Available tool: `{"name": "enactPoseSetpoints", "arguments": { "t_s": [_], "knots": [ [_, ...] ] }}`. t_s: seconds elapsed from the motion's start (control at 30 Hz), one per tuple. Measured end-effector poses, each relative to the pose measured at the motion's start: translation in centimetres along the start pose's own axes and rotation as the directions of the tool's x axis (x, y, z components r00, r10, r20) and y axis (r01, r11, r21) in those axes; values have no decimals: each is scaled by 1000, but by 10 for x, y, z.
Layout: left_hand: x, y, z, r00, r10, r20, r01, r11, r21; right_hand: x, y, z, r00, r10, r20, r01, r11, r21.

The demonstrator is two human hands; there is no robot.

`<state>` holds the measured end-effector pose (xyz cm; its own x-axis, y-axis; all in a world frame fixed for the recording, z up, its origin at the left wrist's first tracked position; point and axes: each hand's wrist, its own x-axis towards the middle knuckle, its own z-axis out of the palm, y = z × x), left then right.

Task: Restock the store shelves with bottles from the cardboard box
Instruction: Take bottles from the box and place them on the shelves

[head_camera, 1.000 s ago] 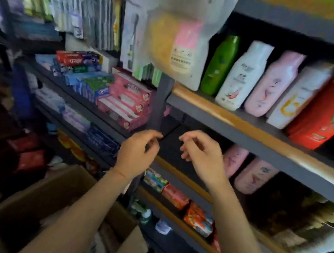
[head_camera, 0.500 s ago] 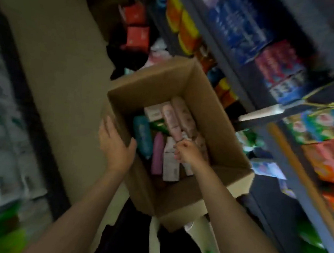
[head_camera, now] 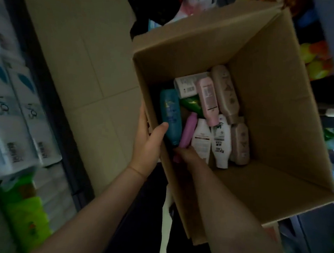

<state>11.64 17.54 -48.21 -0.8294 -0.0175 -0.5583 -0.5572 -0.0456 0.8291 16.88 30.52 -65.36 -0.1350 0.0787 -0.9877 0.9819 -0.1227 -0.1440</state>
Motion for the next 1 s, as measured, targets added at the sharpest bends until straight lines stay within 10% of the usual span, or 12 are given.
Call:
{"name": "enactPoseSetpoints", "arguments": {
  "t_s": [0.33,0.47,0.57,0.63,0.73,0.87,1.0],
  "knots": [
    [6,-7,2,1000,-9,1,9,1000,-17,-11,-8,-14,998,-33,61,15,961,275],
    [-9,7,3,977,160,-141,-83,894,441,-79,-33,-26,971,-205,121,159,936,314],
    [-28,33,6,902,431,18,-320,640,699,-147,-46,-39,902,-418,109,381,888,258],
    [-43,57,19,912,398,100,-376,711,594,-203,-47,-50,819,-570,65,558,818,144],
    [-82,102,56,972,76,221,-94,993,71,-290,-39,-67,620,-785,4,782,618,82],
    [-131,142,95,934,54,352,56,954,-296,-374,-16,-108,415,-893,-176,903,381,198],
    [-190,166,136,880,35,474,125,945,-303,-429,16,-159,344,-890,-299,938,336,82]
  ]
}}
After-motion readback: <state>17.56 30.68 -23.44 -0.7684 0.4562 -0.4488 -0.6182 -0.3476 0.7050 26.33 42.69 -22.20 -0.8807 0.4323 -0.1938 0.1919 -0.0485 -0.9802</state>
